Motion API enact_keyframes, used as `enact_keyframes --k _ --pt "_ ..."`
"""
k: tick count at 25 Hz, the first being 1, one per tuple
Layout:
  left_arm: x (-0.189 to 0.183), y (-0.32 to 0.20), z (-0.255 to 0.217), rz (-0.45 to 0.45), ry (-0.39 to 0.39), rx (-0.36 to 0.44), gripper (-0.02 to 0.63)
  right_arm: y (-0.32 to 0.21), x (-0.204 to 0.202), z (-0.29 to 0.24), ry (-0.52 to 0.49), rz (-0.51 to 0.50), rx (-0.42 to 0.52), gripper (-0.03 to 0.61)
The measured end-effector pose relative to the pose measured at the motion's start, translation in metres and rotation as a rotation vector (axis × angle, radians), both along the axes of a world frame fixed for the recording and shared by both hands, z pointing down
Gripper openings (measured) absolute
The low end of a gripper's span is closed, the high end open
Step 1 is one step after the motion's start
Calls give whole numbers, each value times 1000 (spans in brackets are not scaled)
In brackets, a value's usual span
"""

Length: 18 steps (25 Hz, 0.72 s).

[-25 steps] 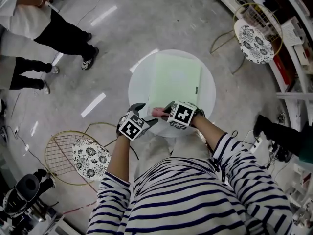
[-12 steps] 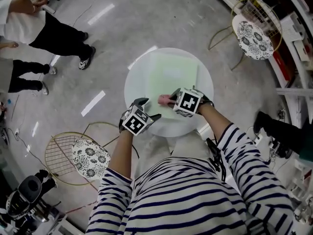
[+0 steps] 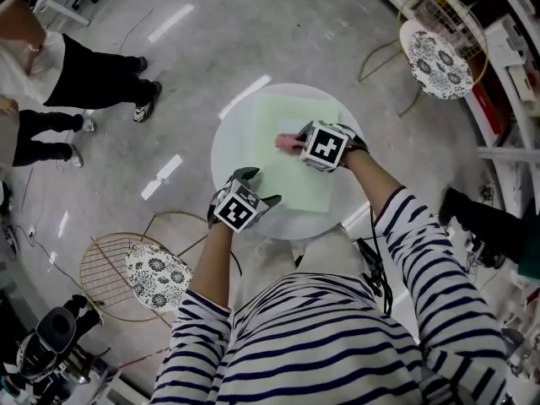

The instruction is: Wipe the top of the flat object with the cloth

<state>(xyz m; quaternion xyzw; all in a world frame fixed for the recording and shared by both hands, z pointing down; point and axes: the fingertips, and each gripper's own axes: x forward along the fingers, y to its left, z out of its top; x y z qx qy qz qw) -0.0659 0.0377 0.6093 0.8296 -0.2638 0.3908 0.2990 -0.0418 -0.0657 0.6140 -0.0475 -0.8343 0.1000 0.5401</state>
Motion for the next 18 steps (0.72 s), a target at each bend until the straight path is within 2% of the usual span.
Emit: enact_keyframes --k 5,11,18 --pt "4 0 3 -1 4 -10 374 -30 -4 -2 -1 23 17 51" --pt "6 2 3 -2 0 -26 374 -70 -4 -6 14 53 99 51" --pt "10 -1 8 0 7 -35 374 -101 4 -4 -10 123 150 51"
